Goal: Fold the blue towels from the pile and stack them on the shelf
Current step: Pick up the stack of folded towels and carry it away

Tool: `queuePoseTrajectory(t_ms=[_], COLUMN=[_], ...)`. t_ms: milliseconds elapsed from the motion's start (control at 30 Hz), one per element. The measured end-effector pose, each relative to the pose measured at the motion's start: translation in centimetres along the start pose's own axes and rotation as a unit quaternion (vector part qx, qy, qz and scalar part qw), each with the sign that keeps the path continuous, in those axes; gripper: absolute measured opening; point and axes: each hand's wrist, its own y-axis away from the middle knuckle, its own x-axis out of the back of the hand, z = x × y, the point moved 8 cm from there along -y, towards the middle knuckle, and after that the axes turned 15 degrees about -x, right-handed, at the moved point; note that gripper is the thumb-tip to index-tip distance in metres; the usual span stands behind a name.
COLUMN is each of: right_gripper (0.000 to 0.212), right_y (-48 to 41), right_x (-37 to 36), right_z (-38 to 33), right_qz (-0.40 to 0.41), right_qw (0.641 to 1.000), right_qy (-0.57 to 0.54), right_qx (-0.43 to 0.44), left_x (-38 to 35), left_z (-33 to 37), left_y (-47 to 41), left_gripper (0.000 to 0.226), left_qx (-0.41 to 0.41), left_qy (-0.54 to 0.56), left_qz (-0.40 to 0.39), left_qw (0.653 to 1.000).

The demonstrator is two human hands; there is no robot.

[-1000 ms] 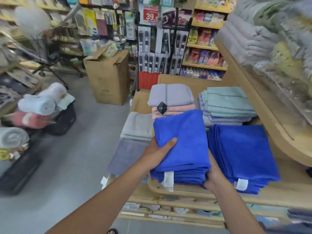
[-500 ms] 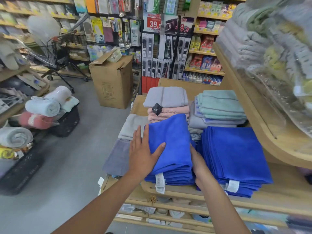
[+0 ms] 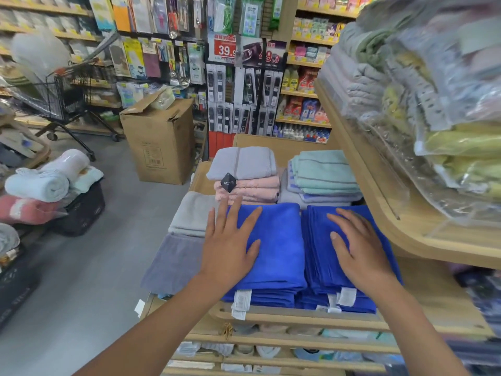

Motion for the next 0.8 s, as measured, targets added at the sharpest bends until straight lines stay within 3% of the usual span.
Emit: queuePoseTrajectory(t_ms=[67, 133, 233, 333, 567, 800], right_gripper=[0.053, 0.067, 0.083, 0.089, 0.067, 0.079], right_y=[-0.7, -1.3, -1.8, -2.2, -2.6, -2.4], right_x=[-0.4, -1.3, -3.5, -5.4, -6.9, -7.1], right_z=[1.4, 2.1, 2.7, 3.6, 5.0, 4.7], right_qz=[-0.012, -0.024, -0.047, -0.063, -0.065, -0.038], right_qw=[0.997, 0.992, 0.984, 0.982, 0.984, 0.976], right_qy=[0.074, 0.126, 0.171, 0.177, 0.162, 0.213], right_qx=[0.001, 0.001, -0.011, -0.028, -0.027, -0.022], left_x=[0.2, -1.2, -4.7, -6.9, -8.4, -8.4], left_z=[2.5, 4.9, 6.5, 6.6, 6.3, 6.4], left_y=[-1.7, -3.0, -3.7, -4.3, -4.5, -4.1], left_gripper=[0.057, 0.062, 0.074, 0.077, 0.076, 0.076], left_qx=[-0.076, -0.108, -0.101, -0.089, -0.079, -0.077], left_qy=[0.054, 0.099, 0.088, 0.082, 0.088, 0.1], left_qz=[0.021, -0.037, -0.17, -0.224, -0.236, -0.221], left_qw=[0.995, 0.989, 0.976, 0.967, 0.965, 0.967])
